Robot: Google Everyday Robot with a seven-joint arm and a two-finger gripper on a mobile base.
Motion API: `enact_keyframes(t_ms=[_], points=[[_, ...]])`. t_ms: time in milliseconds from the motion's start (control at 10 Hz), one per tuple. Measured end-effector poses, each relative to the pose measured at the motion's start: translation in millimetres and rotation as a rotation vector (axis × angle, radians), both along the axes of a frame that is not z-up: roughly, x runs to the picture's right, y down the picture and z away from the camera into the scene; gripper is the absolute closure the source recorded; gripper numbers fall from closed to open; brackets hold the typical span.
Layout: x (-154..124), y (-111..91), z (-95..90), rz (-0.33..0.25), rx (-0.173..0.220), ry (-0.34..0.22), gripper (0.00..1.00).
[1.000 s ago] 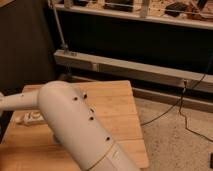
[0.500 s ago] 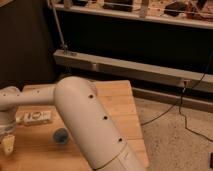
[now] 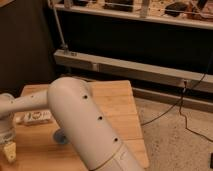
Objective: Push the ceramic bowl across the table
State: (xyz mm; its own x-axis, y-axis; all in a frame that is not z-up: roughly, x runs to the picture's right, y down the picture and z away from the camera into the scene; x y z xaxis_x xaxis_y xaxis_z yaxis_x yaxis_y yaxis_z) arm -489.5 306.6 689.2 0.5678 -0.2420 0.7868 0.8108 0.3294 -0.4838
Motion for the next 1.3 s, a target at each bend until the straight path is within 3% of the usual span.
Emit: enact_keyframes(t_ms=[600,900,1300], points=[[-18,10,-16.1,-0.035,-0.029,-0.038,0.35],[-26,4,-19.7,-0.046,-0.024,0.015,0.35],[-53,-3,-38.7,-0.022,-0.035,-0.05,0.35]])
